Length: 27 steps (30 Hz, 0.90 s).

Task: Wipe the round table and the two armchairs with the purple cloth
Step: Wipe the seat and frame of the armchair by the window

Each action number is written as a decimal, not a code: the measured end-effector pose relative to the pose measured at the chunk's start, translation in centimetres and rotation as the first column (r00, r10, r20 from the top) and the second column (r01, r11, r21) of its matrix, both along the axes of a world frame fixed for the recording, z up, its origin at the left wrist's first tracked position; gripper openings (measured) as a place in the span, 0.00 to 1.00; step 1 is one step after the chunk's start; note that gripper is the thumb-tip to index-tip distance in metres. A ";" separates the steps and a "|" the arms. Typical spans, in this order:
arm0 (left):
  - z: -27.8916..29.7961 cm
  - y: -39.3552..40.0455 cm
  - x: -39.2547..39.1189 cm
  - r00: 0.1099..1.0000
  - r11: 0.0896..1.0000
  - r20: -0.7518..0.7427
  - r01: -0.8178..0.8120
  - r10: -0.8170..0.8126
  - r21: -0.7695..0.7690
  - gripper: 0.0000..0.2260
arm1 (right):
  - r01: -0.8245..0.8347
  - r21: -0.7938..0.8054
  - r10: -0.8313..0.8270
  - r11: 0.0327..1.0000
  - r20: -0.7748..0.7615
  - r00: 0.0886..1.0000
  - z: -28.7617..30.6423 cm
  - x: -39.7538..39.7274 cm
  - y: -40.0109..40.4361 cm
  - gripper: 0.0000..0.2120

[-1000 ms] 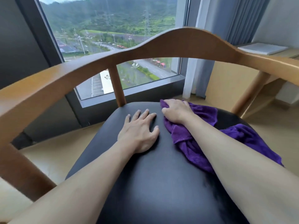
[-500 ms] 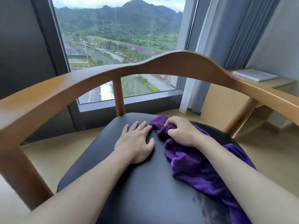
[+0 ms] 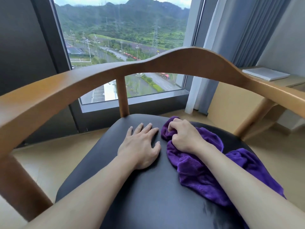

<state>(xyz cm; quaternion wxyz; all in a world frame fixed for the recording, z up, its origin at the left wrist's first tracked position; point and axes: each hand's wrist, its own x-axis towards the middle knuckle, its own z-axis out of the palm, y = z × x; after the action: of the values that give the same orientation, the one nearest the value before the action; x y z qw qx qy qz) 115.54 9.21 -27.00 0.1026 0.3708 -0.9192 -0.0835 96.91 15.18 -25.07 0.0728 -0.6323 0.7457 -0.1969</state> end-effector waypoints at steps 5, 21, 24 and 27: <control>0.0 0.1 -0.1 1.000 1.000 -0.004 -0.003 0.003 0.007 0.29 | 0.138 -0.214 -0.097 0.967 0.191 0.977 3.7 -2.2 -1.6 0.11; 0.0 0.4 -0.4 0.951 0.951 0.051 -0.307 0.306 0.024 0.35 | 0.106 -0.009 -0.105 0.994 0.037 0.994 0.1 0.5 -2.5 0.24; 0.9 -0.5 0.1 0.970 0.976 0.132 -0.213 0.205 0.053 0.37 | 0.017 -0.019 -0.015 1.000 0.076 0.997 0.6 1.9 0.2 0.23; 1.4 -2.0 2.9 0.981 0.998 0.188 -0.055 0.049 0.027 0.38 | 0.023 0.005 -0.023 1.000 0.191 0.981 2.4 1.8 1.3 0.21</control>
<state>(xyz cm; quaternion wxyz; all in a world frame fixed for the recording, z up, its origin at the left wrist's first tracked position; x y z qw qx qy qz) 118.44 7.20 -25.61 0.0118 0.4026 -0.9133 -0.0605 98.70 16.46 -22.71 0.1425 -0.6018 0.7428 -0.2563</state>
